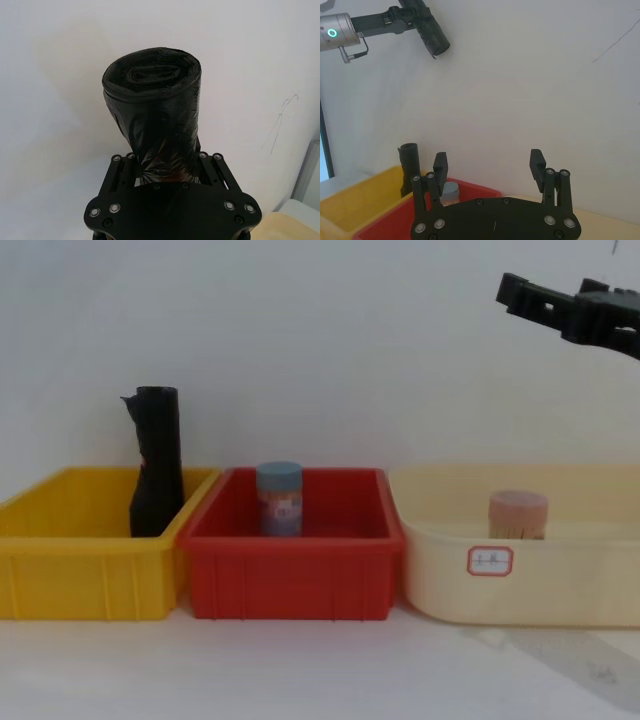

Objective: Pick up the garbage bag with the one hand and transfer it to the other hand.

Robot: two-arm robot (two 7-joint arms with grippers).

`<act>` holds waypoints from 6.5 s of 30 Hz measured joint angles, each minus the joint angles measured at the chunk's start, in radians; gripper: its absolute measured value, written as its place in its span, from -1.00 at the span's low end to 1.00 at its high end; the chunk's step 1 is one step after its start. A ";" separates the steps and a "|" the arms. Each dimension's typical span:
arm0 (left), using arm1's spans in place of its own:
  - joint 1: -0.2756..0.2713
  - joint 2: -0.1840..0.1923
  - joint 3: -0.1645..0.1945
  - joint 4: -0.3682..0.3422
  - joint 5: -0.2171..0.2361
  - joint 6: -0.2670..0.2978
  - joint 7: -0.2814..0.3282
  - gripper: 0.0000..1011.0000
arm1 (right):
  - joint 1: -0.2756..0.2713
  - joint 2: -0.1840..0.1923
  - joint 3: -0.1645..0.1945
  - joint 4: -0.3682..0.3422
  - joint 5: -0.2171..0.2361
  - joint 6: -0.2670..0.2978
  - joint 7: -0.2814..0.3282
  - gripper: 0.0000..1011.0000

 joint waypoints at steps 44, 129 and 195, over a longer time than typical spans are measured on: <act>0.000 0.000 0.000 0.000 0.000 0.000 0.000 -0.04 | -0.265 0.063 -0.010 -0.153 -0.127 0.114 -0.235 0.98; 0.712 0.162 0.064 -0.799 0.151 0.039 0.405 -0.04 | -0.266 0.063 -0.009 -0.153 -0.128 0.115 -0.236 0.98; 1.368 0.312 0.122 -1.535 0.290 0.073 0.778 -0.04 | -0.266 0.063 -0.009 -0.153 -0.128 0.115 -0.236 0.98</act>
